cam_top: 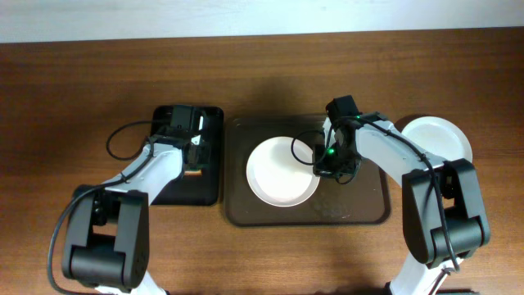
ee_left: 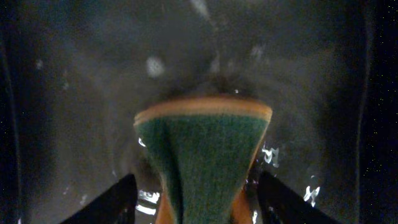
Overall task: Clean dirty plates on tray and stack at the side
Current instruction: 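Return the sponge to the small black tray with the left gripper, then lift the cleaned plate with the right gripper and tilt it upright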
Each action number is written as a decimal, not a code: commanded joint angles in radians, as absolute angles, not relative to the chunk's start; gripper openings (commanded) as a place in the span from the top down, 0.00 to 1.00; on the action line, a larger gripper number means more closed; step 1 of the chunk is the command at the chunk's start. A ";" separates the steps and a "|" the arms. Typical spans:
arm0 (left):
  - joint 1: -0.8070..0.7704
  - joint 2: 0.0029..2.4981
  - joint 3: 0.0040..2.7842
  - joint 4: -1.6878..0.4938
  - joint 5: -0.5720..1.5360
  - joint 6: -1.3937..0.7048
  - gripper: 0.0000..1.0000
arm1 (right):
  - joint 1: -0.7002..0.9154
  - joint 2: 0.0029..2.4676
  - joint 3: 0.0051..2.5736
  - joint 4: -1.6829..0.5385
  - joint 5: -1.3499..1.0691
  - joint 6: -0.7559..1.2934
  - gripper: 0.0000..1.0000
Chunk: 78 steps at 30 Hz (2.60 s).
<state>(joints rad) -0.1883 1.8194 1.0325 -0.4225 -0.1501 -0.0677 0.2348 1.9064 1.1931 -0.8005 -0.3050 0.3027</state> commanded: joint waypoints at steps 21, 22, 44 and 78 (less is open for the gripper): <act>-0.187 1.757 1.099 -0.467 -0.180 -0.062 0.28 | 0.236 1.876 1.193 -0.807 -0.295 0.295 0.96; -0.187 1.758 1.098 -0.446 -0.176 -0.062 0.26 | 0.236 1.876 1.193 -0.807 -0.295 0.295 0.96; -0.187 1.871 1.105 -0.348 -0.095 -0.062 1.00 | 0.235 1.876 1.193 -0.811 -0.295 0.295 0.96; -0.187 1.705 1.129 -0.765 -0.003 -0.126 0.00 | 0.418 1.498 1.280 -0.939 0.387 0.189 0.96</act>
